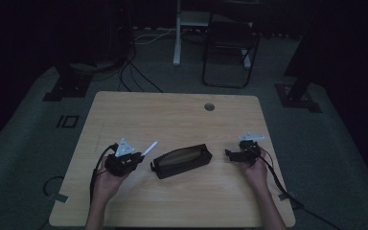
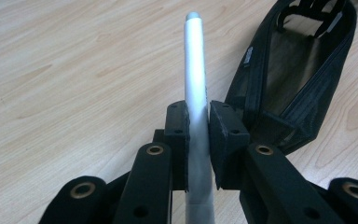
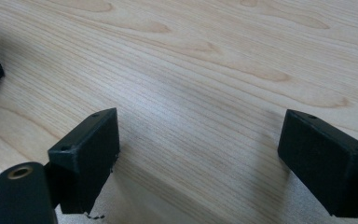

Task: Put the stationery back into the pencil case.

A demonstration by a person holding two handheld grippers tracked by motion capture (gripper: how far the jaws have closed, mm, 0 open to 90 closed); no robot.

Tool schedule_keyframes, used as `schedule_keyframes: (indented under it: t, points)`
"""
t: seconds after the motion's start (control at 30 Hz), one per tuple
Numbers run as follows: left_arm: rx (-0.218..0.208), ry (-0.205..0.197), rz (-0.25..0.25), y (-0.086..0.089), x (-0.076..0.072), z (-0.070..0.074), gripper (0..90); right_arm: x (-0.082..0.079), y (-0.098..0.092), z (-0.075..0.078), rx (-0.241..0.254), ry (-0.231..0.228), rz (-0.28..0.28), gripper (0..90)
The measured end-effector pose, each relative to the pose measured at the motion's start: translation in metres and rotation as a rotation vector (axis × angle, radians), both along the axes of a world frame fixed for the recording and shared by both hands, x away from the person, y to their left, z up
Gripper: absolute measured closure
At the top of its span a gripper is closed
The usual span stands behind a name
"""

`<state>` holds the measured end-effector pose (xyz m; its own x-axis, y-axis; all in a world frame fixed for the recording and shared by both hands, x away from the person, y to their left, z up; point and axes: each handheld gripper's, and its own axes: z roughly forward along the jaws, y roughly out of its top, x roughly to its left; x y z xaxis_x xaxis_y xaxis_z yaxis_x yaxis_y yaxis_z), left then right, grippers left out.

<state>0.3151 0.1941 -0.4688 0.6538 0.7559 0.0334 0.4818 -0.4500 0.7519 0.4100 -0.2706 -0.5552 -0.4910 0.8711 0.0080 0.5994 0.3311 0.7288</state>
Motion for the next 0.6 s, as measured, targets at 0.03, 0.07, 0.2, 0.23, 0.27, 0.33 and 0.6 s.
schedule_keyframes:
  t: [0.03,0.07,0.2,0.23,0.27,0.33,0.6]
  points:
    - [-0.001,-0.002,0.001,0.000,0.000,0.001,78.6,0.000,0.000,0.000,0.000,0.000,0.000,12.7]
    - [0.000,-0.003,-0.001,0.000,0.000,0.002,78.6,0.000,0.000,0.000,0.000,0.000,0.000,12.7]
    - [-0.001,-0.013,-0.006,0.000,-0.001,0.008,78.6,0.000,0.000,0.000,0.000,0.000,0.000,12.6]
    - [-0.003,-0.016,-0.006,0.000,-0.002,0.009,78.6,0.000,0.000,0.000,0.000,0.000,0.000,12.7]
    - [-0.003,-0.018,-0.006,0.000,-0.002,0.011,78.6,0.000,0.000,0.000,0.000,0.001,0.000,12.6]
    - [-0.003,-0.019,-0.010,0.001,-0.002,0.013,78.6,0.000,0.000,0.000,0.000,0.000,0.000,12.6]
    - [-0.010,-0.036,-0.023,0.003,-0.003,0.022,78.6,0.000,0.000,0.000,0.000,0.000,0.000,12.6]
